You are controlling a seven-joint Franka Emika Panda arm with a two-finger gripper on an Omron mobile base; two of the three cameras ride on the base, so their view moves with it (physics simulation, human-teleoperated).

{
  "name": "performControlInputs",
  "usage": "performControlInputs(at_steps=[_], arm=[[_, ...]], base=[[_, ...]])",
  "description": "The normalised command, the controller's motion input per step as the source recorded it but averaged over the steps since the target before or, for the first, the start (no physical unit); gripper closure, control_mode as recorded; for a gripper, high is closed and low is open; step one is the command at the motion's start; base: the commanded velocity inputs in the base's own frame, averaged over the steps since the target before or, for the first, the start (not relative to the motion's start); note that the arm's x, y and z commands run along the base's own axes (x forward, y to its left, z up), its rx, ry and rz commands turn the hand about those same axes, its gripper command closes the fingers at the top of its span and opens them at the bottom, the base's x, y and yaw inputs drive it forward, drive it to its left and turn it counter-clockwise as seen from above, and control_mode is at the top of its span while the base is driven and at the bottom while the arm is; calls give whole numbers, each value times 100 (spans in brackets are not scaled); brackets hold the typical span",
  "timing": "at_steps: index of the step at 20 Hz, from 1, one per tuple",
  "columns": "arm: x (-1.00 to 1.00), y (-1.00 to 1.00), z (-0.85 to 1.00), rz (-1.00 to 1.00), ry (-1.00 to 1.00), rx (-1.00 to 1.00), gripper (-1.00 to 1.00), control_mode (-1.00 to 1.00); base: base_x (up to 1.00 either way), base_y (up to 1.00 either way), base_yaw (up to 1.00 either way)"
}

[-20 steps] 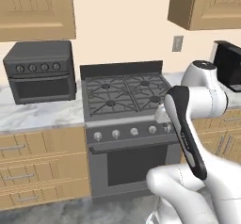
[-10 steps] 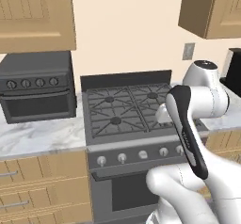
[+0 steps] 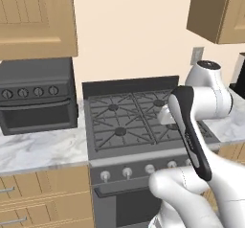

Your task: Navigate to the range hood.

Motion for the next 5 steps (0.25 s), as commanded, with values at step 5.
performControlInputs(at_steps=[5], arm=[[0, 0, 0, 0, 0, 0, -100, 100]], base=[[4, -11, 0]])
